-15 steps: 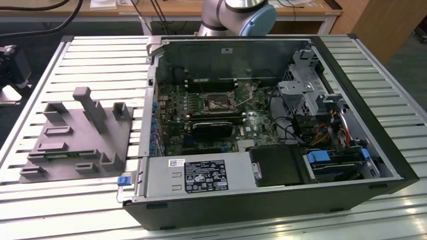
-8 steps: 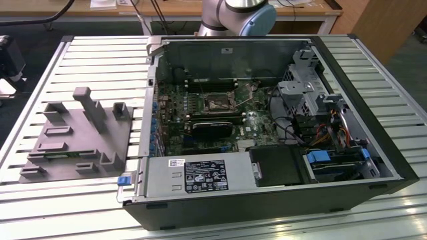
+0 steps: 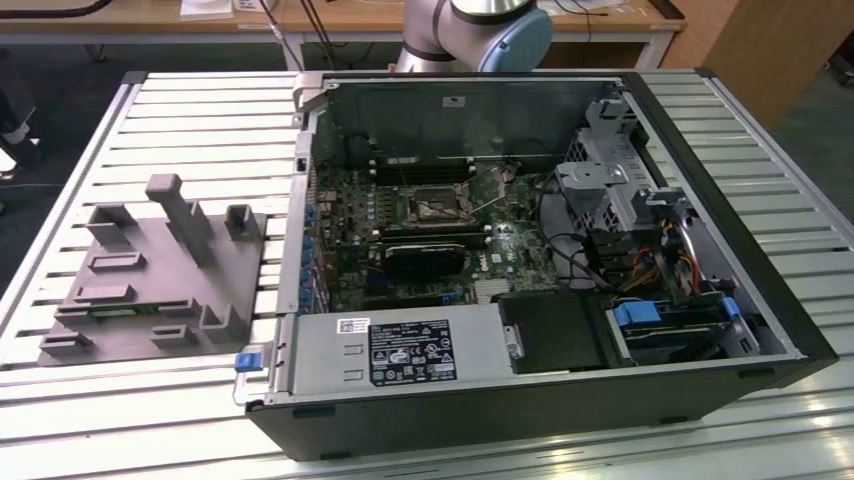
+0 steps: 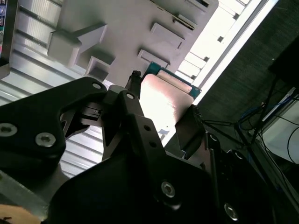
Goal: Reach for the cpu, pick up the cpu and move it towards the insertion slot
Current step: 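Pick up the cpu and move it towards the insertion slot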
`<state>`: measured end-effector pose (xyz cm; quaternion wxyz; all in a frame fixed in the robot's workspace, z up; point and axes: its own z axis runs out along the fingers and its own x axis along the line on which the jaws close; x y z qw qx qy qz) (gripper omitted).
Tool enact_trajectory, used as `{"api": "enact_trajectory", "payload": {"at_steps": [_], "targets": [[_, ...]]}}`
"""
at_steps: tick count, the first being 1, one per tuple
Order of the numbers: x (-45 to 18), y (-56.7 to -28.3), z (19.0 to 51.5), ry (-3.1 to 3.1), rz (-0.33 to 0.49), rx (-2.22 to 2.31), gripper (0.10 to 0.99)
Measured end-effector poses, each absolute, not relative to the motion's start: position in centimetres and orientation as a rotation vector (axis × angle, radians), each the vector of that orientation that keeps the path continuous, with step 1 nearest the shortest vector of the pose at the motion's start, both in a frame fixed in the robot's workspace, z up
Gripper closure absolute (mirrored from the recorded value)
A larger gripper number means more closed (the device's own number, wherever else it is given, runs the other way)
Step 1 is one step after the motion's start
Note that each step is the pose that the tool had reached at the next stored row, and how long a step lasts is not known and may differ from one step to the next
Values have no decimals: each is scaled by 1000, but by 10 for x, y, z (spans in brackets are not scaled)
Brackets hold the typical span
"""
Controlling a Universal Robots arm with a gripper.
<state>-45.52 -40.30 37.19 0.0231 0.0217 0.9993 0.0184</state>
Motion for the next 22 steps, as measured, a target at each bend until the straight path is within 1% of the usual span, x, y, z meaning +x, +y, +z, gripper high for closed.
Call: {"api": "enact_trajectory", "payload": {"at_steps": [11, 22], "targets": [[-455, -403, 402, 3090, 57, 67, 545], [-448, -403, 403, 3090, 57, 67, 545]]}}
